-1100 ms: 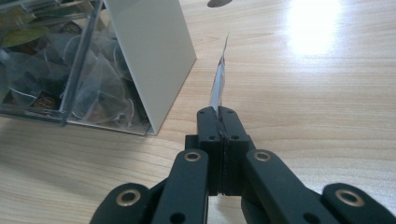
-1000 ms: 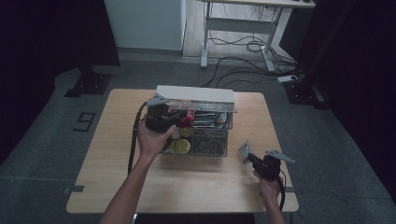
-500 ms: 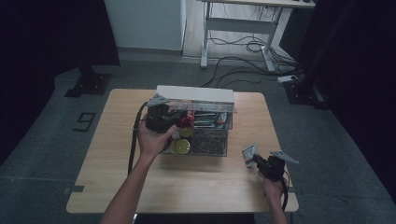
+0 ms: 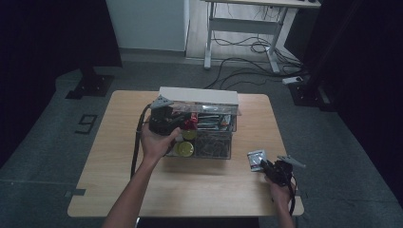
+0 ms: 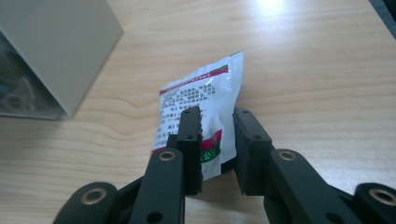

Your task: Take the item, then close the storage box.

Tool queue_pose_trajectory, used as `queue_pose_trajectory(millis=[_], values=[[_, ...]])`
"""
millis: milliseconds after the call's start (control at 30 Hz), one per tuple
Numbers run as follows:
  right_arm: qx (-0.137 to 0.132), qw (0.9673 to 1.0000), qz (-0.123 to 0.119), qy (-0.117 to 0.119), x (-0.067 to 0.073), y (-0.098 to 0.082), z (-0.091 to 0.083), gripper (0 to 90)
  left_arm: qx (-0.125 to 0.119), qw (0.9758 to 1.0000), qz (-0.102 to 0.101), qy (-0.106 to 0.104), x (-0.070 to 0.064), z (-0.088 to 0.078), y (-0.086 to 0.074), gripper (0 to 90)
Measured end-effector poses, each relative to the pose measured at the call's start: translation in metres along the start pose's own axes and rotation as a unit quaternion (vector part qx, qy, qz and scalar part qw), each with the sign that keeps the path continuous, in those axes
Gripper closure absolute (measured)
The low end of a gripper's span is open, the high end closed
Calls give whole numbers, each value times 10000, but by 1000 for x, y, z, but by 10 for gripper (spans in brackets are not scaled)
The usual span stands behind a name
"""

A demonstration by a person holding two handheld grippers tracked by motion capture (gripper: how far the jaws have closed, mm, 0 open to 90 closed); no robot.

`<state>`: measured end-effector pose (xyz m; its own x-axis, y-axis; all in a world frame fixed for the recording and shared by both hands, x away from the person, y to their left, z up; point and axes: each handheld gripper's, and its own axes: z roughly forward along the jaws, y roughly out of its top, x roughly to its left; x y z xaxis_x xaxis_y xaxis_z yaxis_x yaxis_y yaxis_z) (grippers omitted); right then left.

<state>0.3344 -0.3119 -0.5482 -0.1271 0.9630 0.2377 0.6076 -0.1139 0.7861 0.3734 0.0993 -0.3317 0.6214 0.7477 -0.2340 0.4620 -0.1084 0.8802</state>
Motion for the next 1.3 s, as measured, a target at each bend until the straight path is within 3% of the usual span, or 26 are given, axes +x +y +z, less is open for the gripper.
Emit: queue_pose_trajectory(millis=[167,267,467,800,1300], values=[[83,9999,31,-117,-5,-3,0,700,-12,10000,-20,-18,0,0,0,900],[102,9995,-46,-302,-4,-4,0,650,-29,10000,-30,-27,1,0,0,900],[-54,9986,-191,-496,2,-2,-6,574,-34,10000,-36,-24,1,0,-1,900],[-275,9990,-104,-334,2,-1,-12,532,-59,10000,-37,-34,1,-2,-2,900],[-327,9991,-74,-275,3,-2,-16,531,-13,9999,8,-100,-4,-6,-11,900]])
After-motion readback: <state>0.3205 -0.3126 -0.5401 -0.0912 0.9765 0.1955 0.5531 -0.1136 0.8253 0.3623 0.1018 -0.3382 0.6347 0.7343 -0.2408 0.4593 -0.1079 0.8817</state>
